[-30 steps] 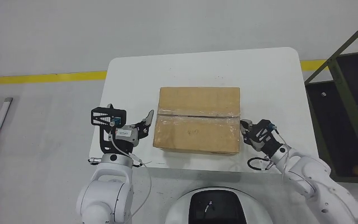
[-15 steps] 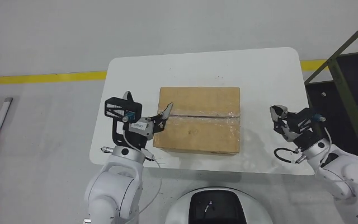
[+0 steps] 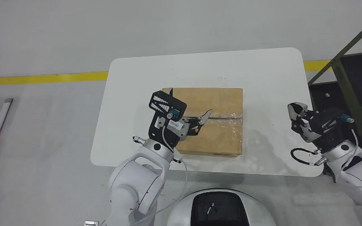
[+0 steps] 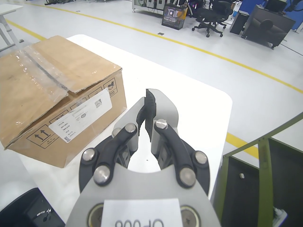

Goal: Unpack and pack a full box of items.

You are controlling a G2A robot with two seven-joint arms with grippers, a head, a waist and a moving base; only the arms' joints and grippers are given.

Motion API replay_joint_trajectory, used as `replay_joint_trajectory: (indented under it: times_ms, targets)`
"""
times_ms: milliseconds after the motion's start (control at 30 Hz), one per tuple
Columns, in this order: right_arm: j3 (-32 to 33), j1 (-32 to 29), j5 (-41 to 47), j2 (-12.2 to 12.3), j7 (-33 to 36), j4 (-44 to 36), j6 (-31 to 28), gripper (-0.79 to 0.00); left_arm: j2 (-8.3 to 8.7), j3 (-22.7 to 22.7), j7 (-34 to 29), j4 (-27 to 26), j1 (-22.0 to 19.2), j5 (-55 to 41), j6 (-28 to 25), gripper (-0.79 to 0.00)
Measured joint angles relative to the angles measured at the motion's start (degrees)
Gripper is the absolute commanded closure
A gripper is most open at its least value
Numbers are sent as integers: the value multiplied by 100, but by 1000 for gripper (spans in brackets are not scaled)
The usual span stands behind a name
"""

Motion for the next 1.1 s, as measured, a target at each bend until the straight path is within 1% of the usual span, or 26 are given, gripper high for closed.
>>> replay_joint_trajectory:
  times_ms: [267,367,433,567,633,733,867,1000,1100]
  targets:
    - [193,-217,-11,4,-62,-124,-180,0,4,16,70,23,21,-12,3,-785]
    - [208,-243,-41,3,-89,-129,-211,0,15,203,167,183,-57,-67,-260,-785]
    - [224,-258,-58,1,-105,-136,-212,0,4,425,165,363,-183,-208,-367,-785]
    - [277,-326,-69,-4,-138,-158,-188,0,-34,969,-152,829,-492,-475,-640,-785]
    - [312,-379,-63,-9,-162,-154,-165,0,-52,1245,-441,1079,-692,-500,-799,-785]
    - [373,-459,-54,-15,-194,-150,-141,0,-76,1535,-783,1379,-947,-438,-927,-785]
    - [460,-553,-43,-22,-232,-152,-119,0,-102,1713,-1095,1638,-1154,-394,-845,-785]
    - [547,-634,-17,-30,-250,-151,-96,0,-100,1730,-1389,1827,-1272,-274,-792,-785]
    - [585,-659,6,-35,-260,-153,-77,0,-89,1728,-1463,1912,-1306,-123,-789,-785]
